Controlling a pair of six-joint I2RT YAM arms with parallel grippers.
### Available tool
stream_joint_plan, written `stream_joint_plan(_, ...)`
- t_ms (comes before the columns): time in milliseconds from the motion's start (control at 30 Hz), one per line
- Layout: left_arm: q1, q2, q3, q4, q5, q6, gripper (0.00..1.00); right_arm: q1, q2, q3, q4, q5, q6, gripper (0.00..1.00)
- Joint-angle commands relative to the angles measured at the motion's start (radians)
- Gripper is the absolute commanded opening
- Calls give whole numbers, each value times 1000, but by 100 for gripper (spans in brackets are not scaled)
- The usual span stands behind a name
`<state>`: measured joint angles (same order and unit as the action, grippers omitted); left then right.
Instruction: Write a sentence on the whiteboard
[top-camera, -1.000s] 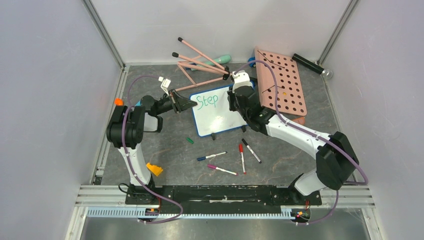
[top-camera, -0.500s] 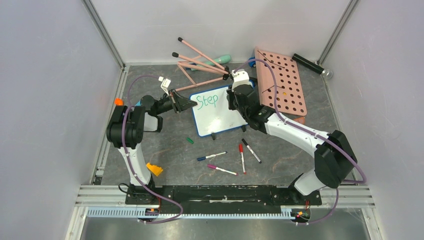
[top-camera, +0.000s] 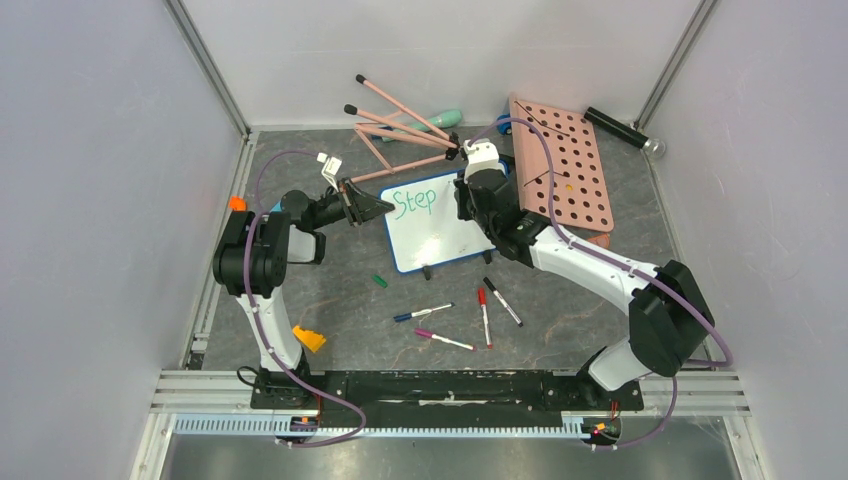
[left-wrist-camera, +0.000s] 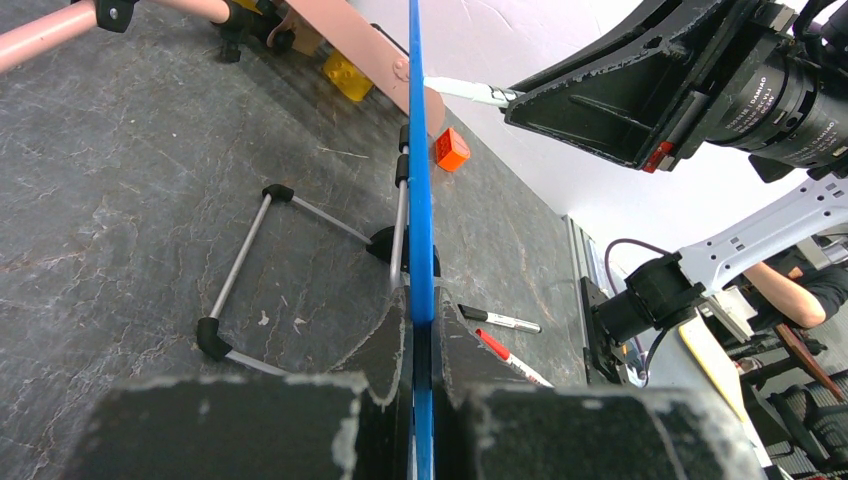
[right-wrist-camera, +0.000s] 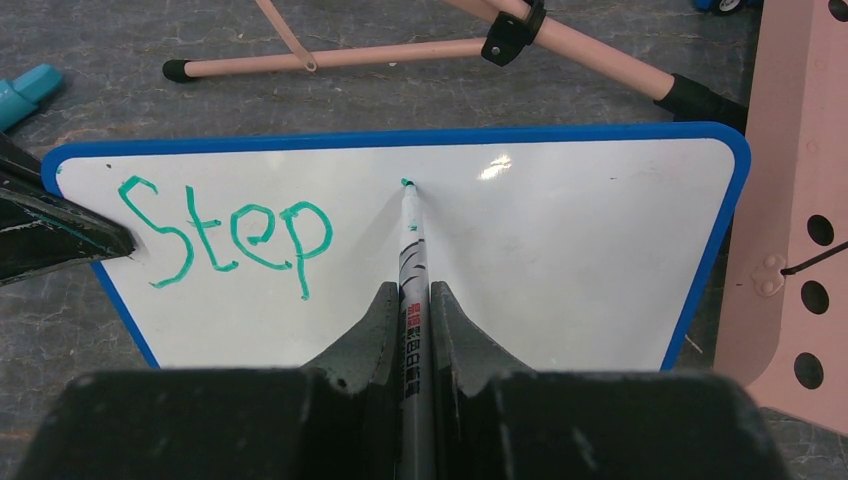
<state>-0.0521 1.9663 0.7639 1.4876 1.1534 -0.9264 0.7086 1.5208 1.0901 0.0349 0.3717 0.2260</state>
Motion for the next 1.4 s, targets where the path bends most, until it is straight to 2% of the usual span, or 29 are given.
stream_joint_plan(0, -5, -18, 34, 69, 26, 20, 2, -9, -13, 15, -4, 8, 7, 0)
stream_joint_plan(167, -6, -16, 38, 70, 26, 17, 2, -9, -15, 12, 18, -46, -7, 0)
stream_joint_plan(700, -3, 9, 60, 69, 28, -6, 2, -9, -115, -69, 72, -40, -19, 0)
stream_joint_plan(1367, 1, 48, 89, 69, 26, -34, 2, -9, -82, -63, 78, -39, -17, 0)
